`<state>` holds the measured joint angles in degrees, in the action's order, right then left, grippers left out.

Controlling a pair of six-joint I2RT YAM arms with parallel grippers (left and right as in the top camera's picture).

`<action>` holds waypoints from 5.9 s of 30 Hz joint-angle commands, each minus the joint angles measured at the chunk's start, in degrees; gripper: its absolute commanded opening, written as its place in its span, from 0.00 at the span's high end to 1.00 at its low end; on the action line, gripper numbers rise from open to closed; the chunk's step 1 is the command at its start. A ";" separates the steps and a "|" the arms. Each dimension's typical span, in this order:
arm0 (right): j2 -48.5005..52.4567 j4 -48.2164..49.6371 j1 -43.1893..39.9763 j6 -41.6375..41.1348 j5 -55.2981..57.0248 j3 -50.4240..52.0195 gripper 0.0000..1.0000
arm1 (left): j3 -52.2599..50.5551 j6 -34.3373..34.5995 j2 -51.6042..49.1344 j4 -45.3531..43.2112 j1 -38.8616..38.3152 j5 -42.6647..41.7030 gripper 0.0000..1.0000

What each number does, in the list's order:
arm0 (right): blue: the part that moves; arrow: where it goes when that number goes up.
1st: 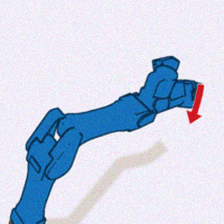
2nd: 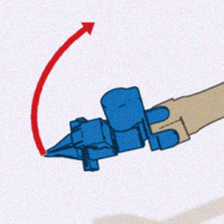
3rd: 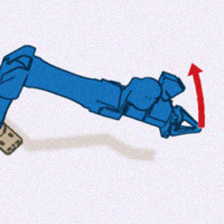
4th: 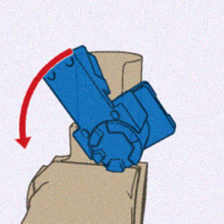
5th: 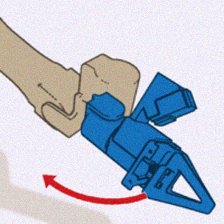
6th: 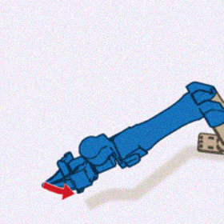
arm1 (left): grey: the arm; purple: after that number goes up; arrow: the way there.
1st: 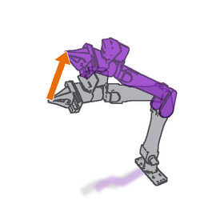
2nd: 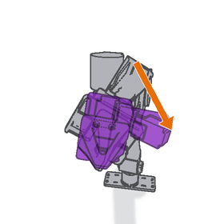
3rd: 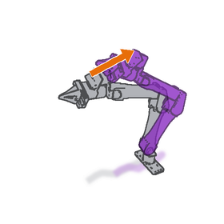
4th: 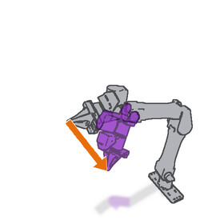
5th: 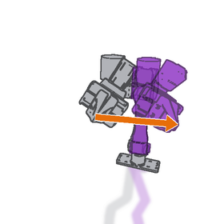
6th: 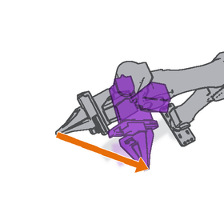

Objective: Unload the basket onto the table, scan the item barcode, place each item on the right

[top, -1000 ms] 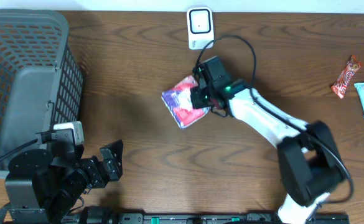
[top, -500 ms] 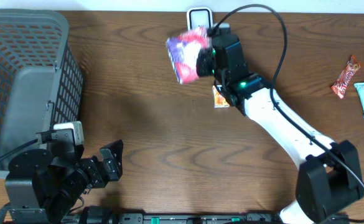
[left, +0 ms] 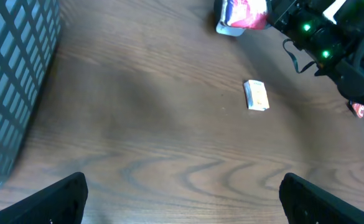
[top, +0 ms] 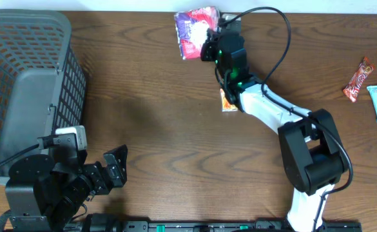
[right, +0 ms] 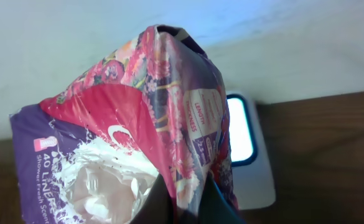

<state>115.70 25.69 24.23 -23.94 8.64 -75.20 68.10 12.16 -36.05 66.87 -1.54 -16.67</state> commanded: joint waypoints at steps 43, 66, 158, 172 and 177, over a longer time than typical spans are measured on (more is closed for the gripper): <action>-0.28 -62.42 -42.95 17.86 5.81 -24.37 0.99 | 0.76 -0.09 -0.02 0.00 0.24 -0.83 0.02; -9.03 -70.73 -46.69 17.84 -14.78 -24.44 0.01 | 0.76 -0.09 -0.02 0.00 0.24 -0.83 0.02; 4.07 -66.18 5.77 10.71 10.08 -7.69 0.99 | 0.76 -0.09 -0.02 0.00 0.24 -0.83 0.02; 3.04 -81.57 -11.63 19.02 -45.59 -17.73 0.99 | 0.76 -0.09 -0.02 0.00 0.24 -0.83 0.02; 3.08 -81.59 -16.02 19.80 -46.05 -12.79 0.99 | 0.76 -0.09 -0.02 0.00 0.24 -0.83 0.02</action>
<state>119.48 -55.81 9.89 -6.68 -30.13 -91.11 68.10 12.16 -36.05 66.89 -1.54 -16.67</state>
